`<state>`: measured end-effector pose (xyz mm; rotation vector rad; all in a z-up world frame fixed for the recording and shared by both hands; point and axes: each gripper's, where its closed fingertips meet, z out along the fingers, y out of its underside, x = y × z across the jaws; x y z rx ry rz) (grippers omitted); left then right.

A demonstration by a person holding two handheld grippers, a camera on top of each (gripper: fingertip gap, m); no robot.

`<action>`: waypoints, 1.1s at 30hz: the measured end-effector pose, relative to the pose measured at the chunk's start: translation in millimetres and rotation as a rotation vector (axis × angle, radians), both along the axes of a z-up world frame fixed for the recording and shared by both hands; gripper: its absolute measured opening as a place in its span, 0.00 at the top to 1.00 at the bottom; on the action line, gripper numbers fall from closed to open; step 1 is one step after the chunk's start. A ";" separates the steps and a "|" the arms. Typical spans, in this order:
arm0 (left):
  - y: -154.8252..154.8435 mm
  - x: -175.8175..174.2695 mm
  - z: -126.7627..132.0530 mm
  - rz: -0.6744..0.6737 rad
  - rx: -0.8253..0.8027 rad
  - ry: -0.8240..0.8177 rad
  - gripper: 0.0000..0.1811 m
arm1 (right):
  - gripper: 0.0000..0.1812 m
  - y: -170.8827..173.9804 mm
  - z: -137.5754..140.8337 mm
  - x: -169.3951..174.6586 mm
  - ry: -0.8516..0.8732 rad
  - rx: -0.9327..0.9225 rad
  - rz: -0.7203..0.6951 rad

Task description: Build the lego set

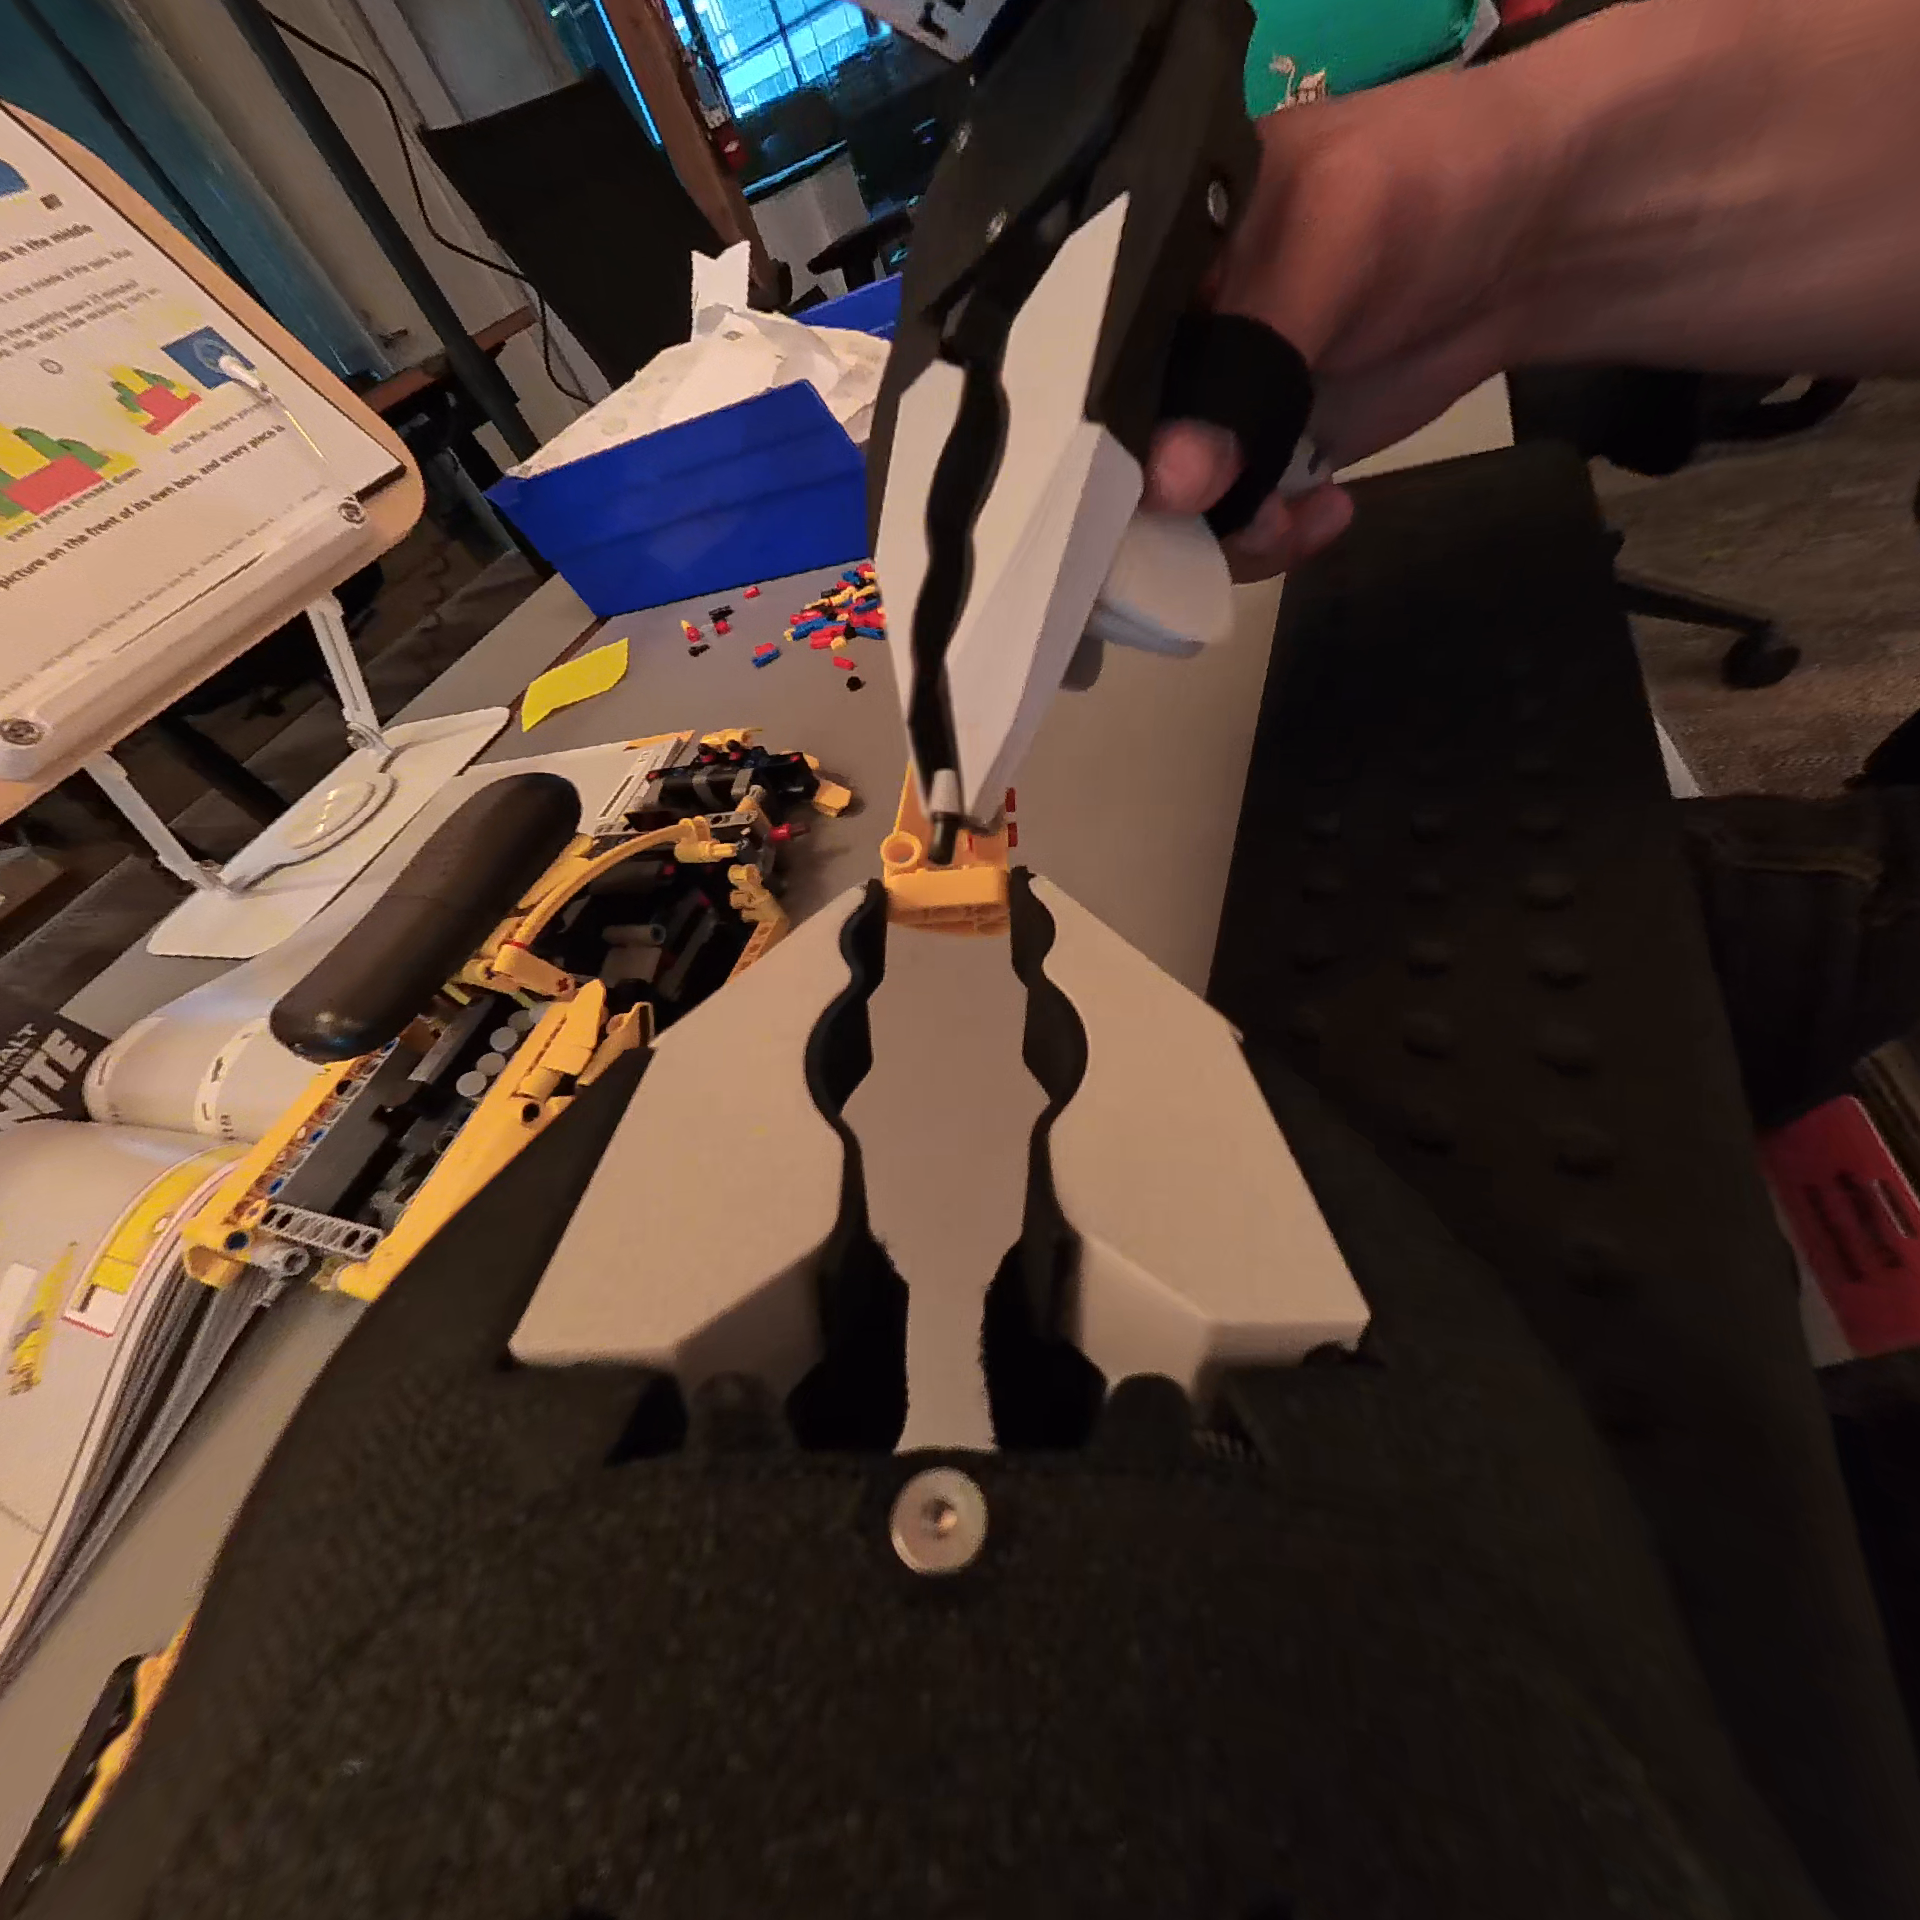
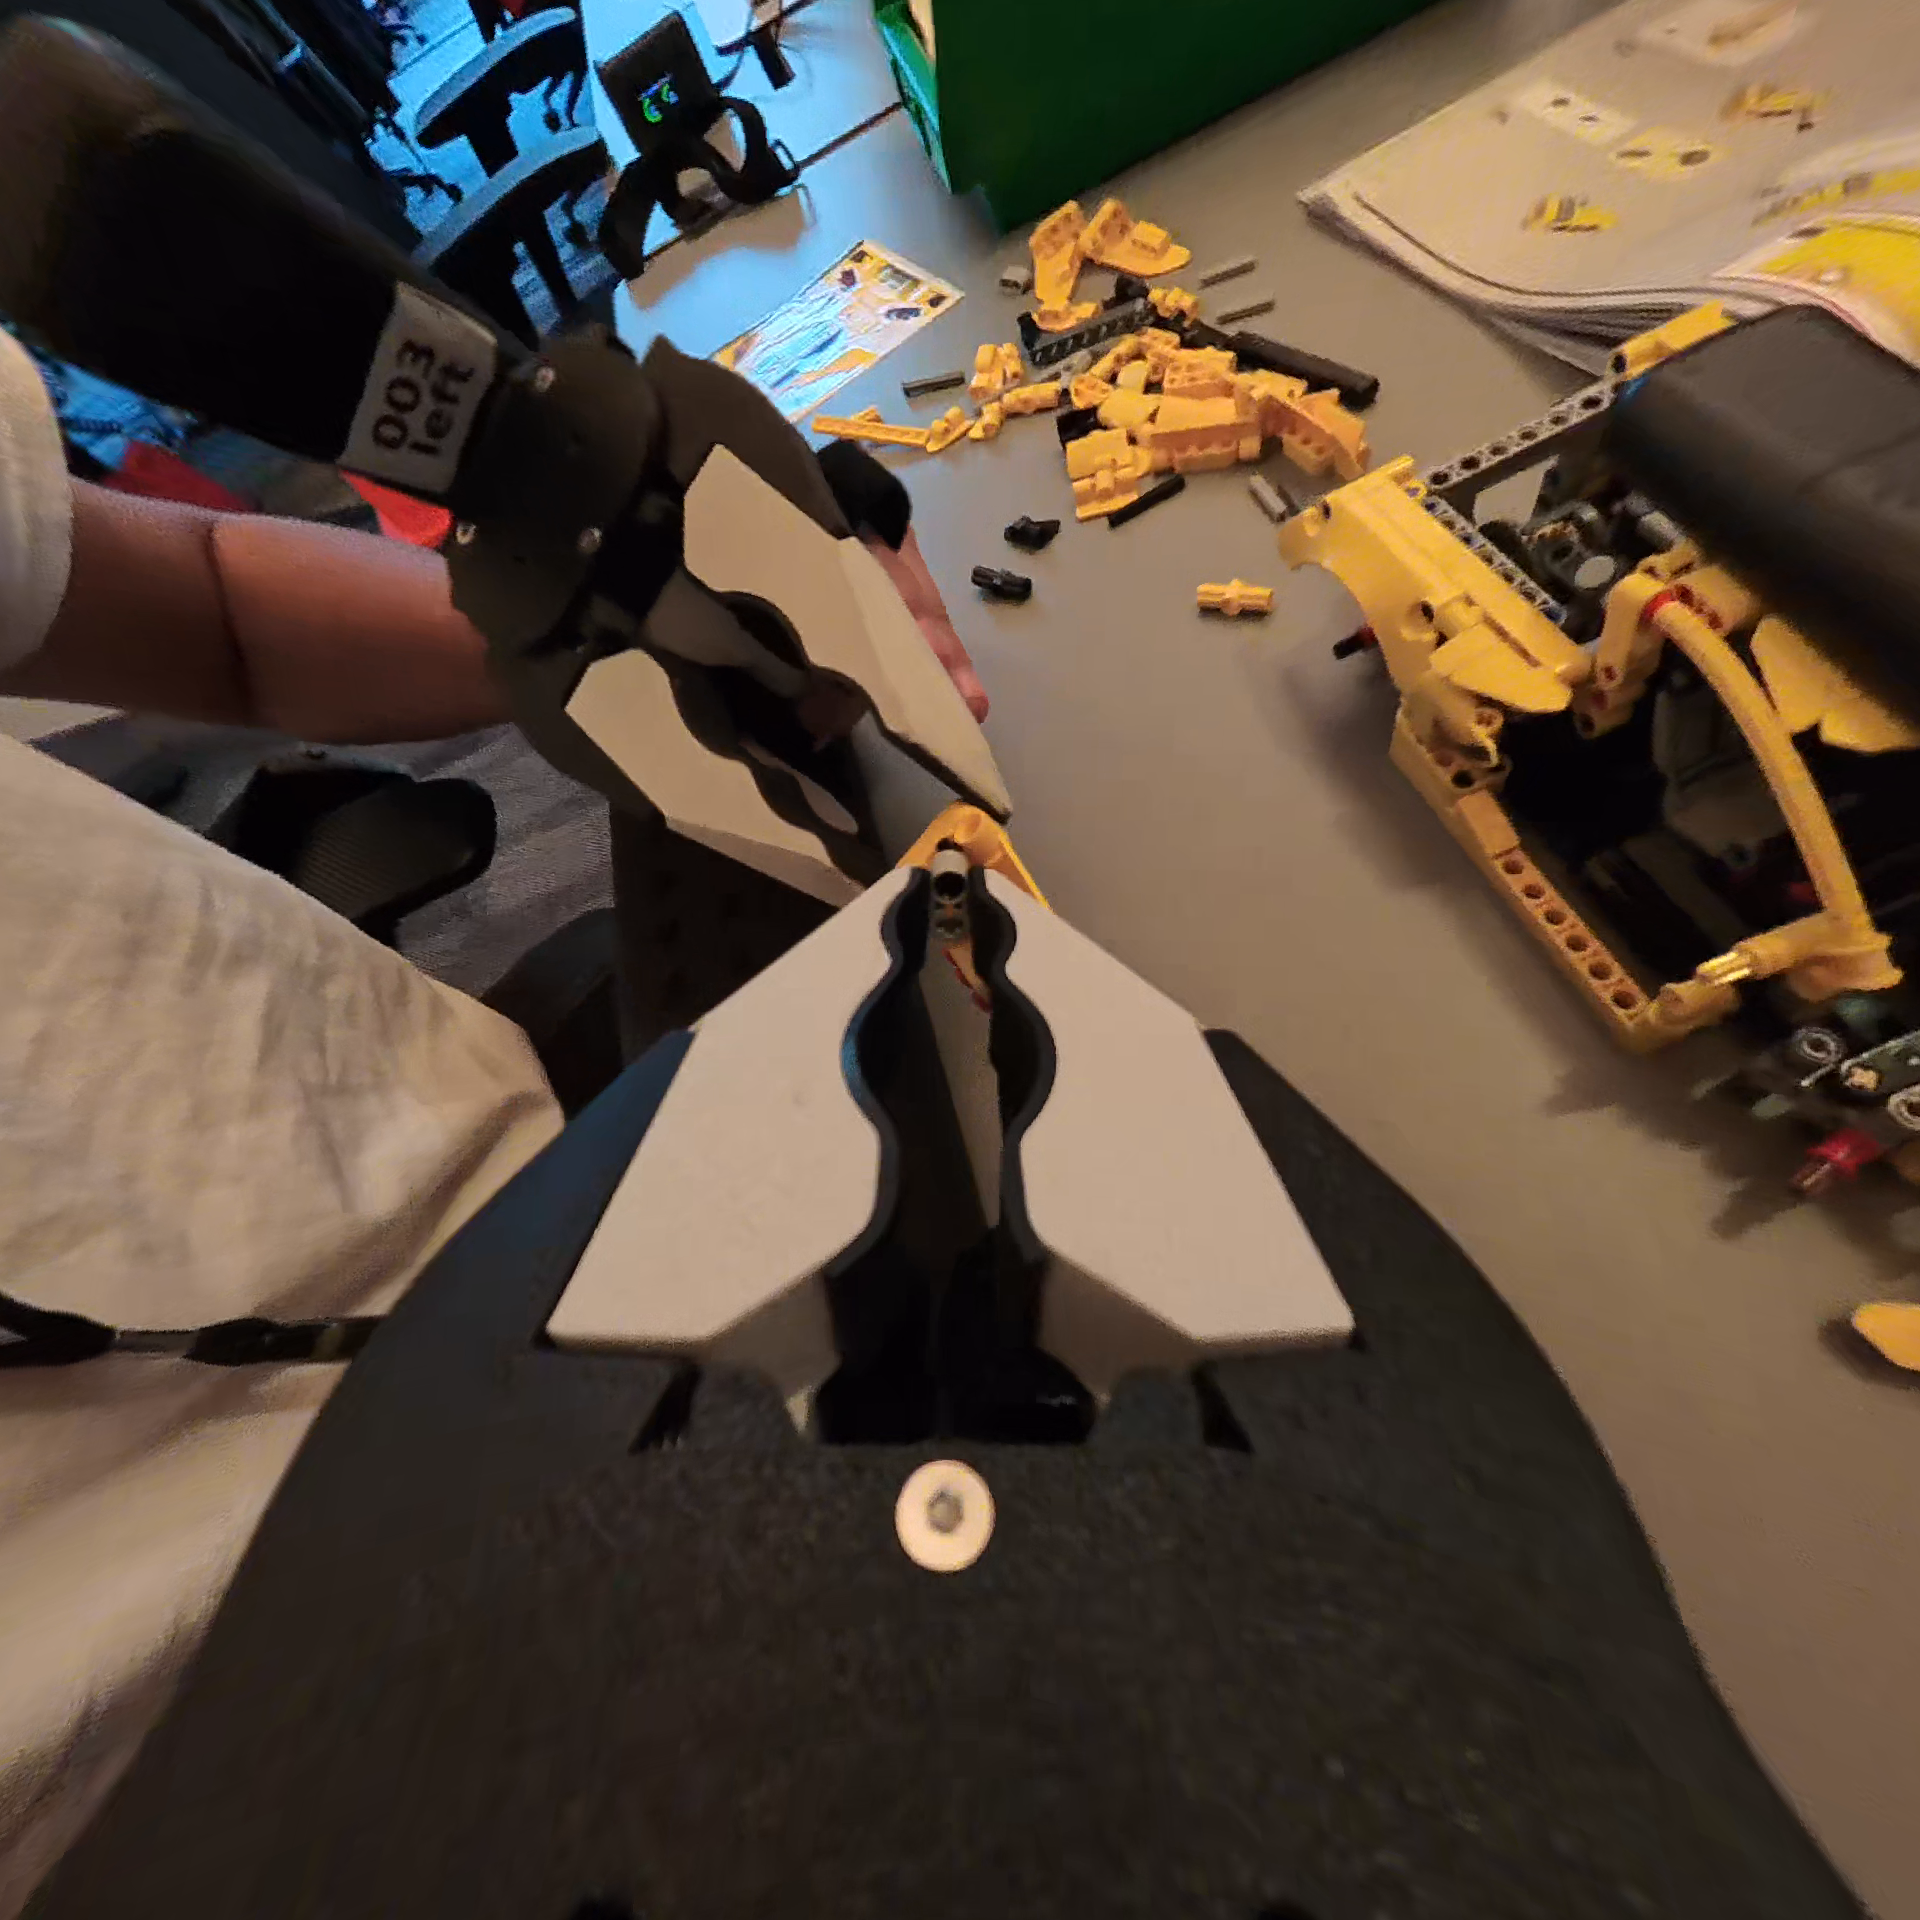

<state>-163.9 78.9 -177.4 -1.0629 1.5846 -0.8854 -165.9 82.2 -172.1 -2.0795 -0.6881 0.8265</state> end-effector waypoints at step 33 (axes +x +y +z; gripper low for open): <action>-2.2 5.1 15.0 0.067 0.017 -0.061 0.87 | 0.97 0.1 9.3 2.5 0.508 -0.432 0.059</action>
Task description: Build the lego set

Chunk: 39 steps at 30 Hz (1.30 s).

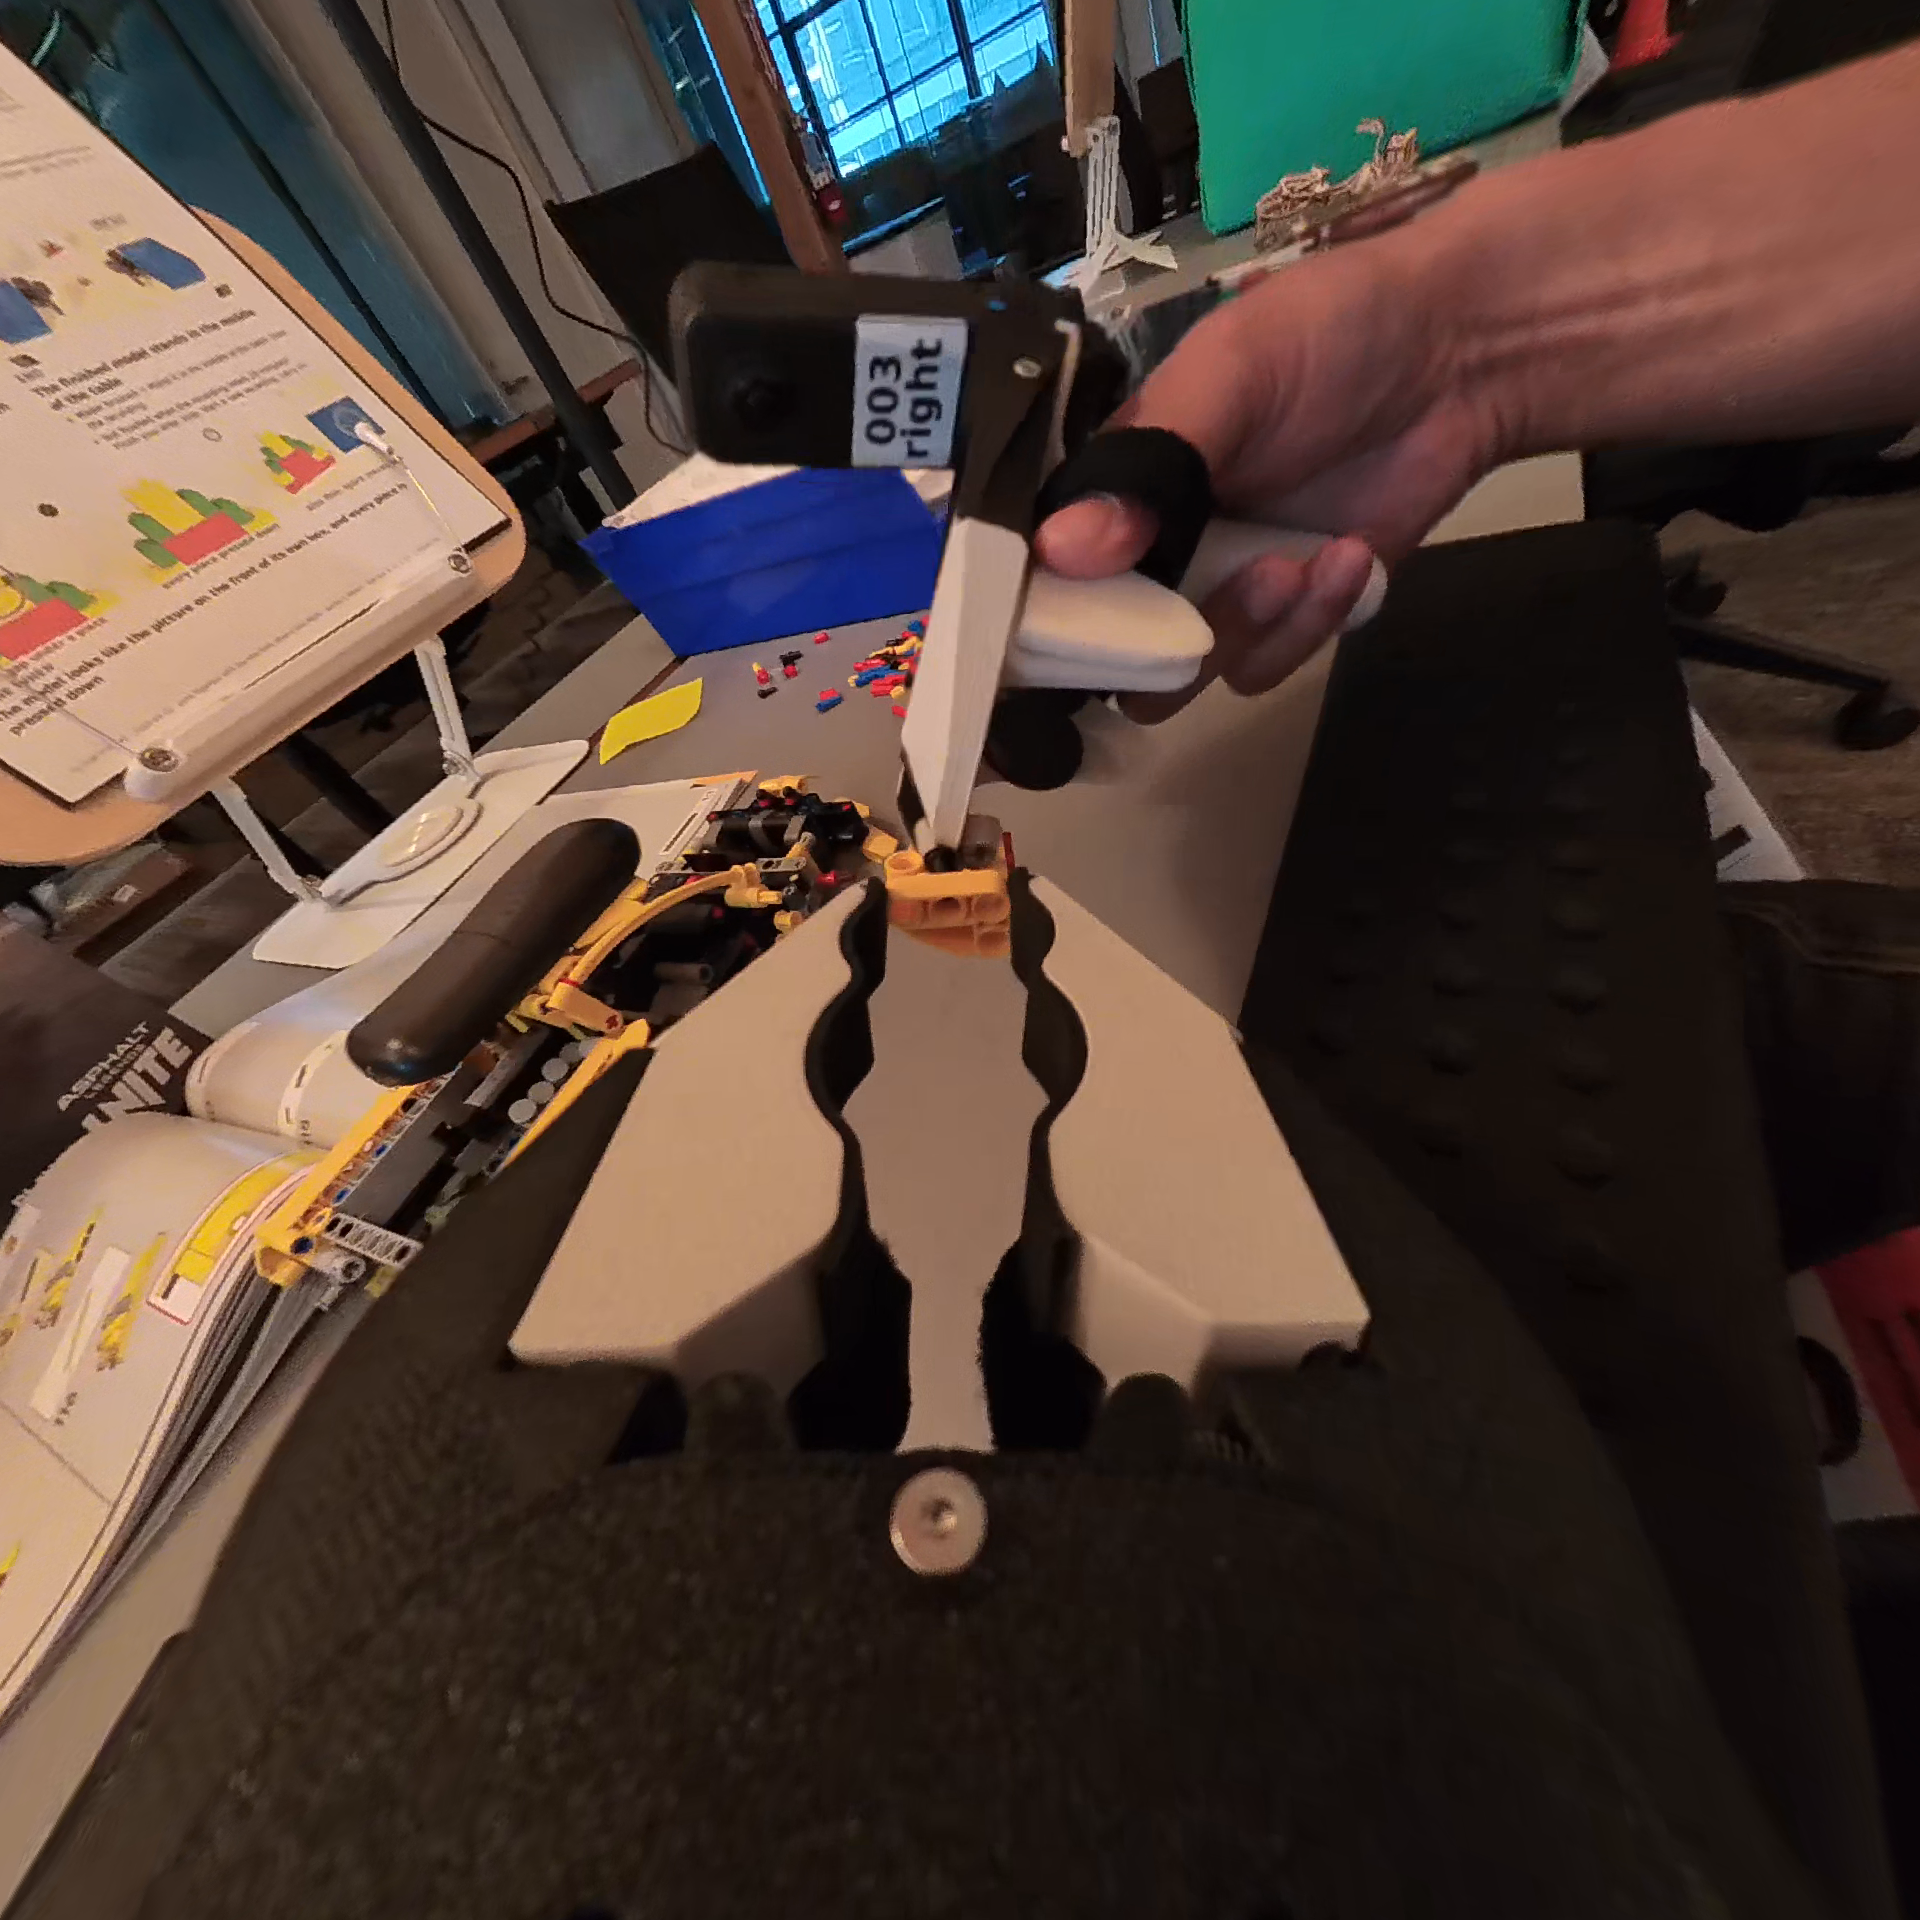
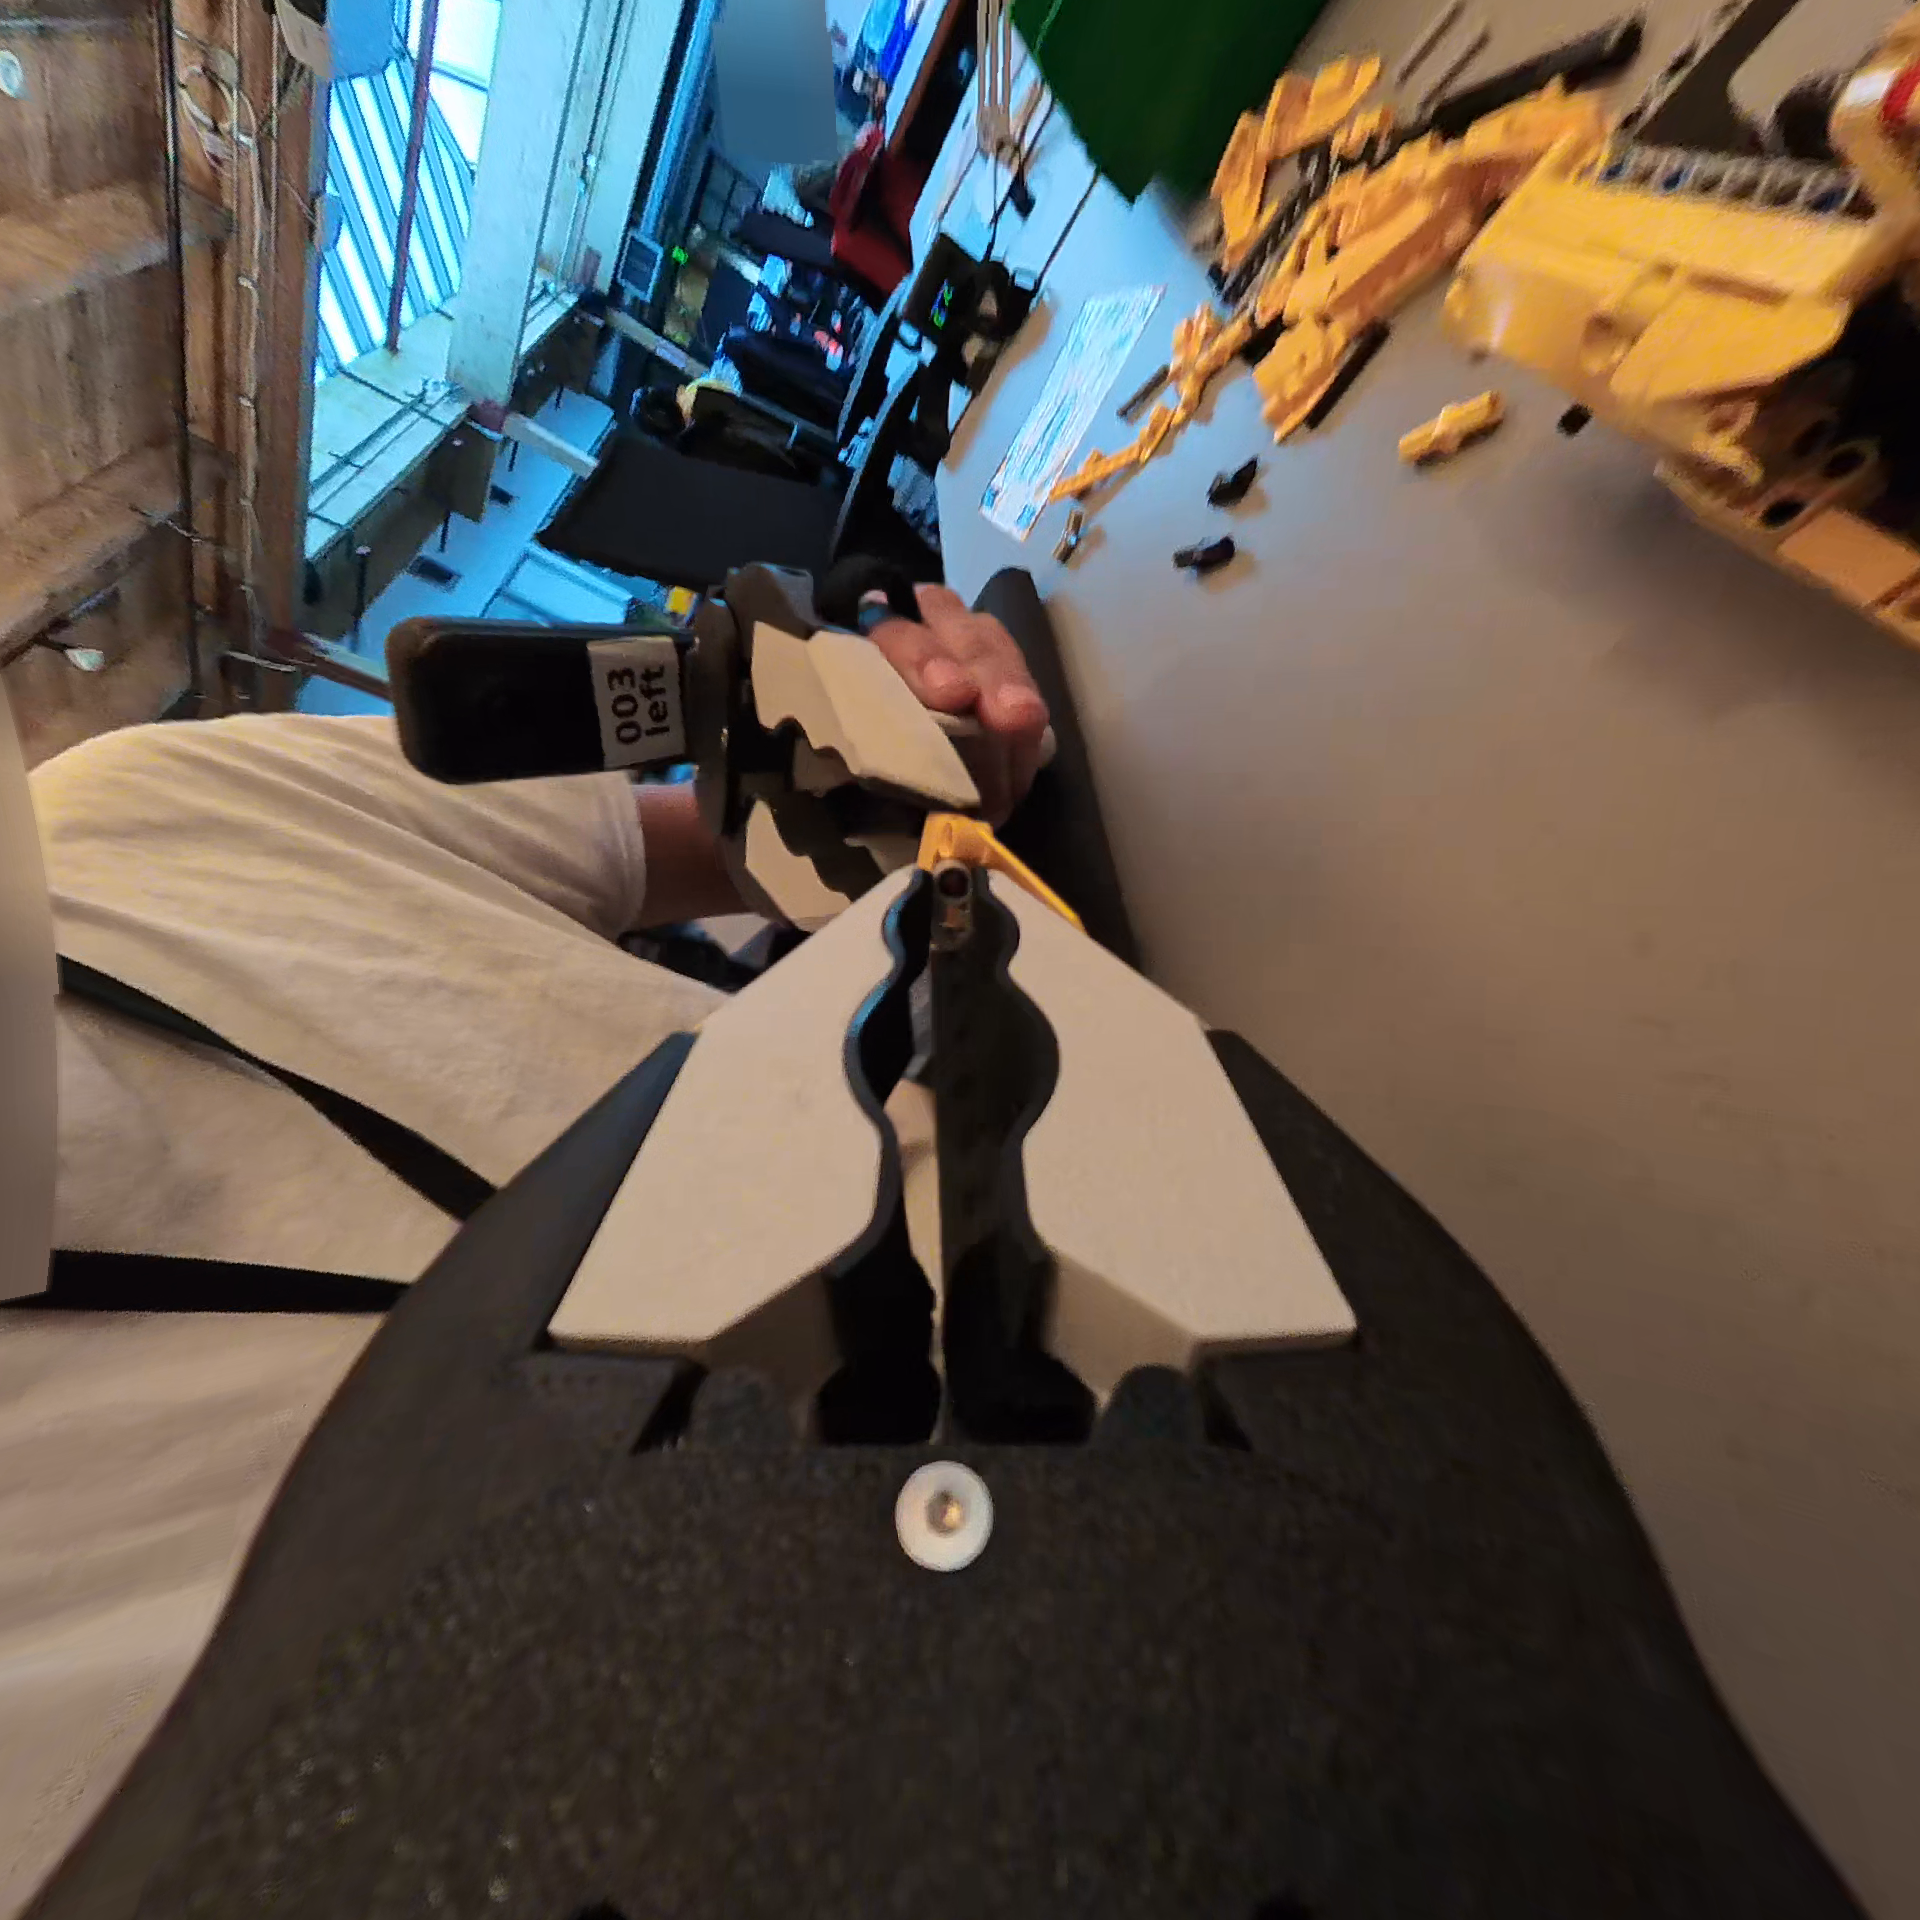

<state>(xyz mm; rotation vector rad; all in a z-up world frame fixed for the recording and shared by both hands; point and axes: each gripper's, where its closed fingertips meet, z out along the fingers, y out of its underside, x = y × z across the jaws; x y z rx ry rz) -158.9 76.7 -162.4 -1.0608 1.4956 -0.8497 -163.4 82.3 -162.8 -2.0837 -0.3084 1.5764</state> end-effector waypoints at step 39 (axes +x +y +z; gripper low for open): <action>6.3 6.9 -10.8 0.067 0.080 0.044 0.87 | 0.97 4.5 14.8 23.7 -0.233 0.233 -0.256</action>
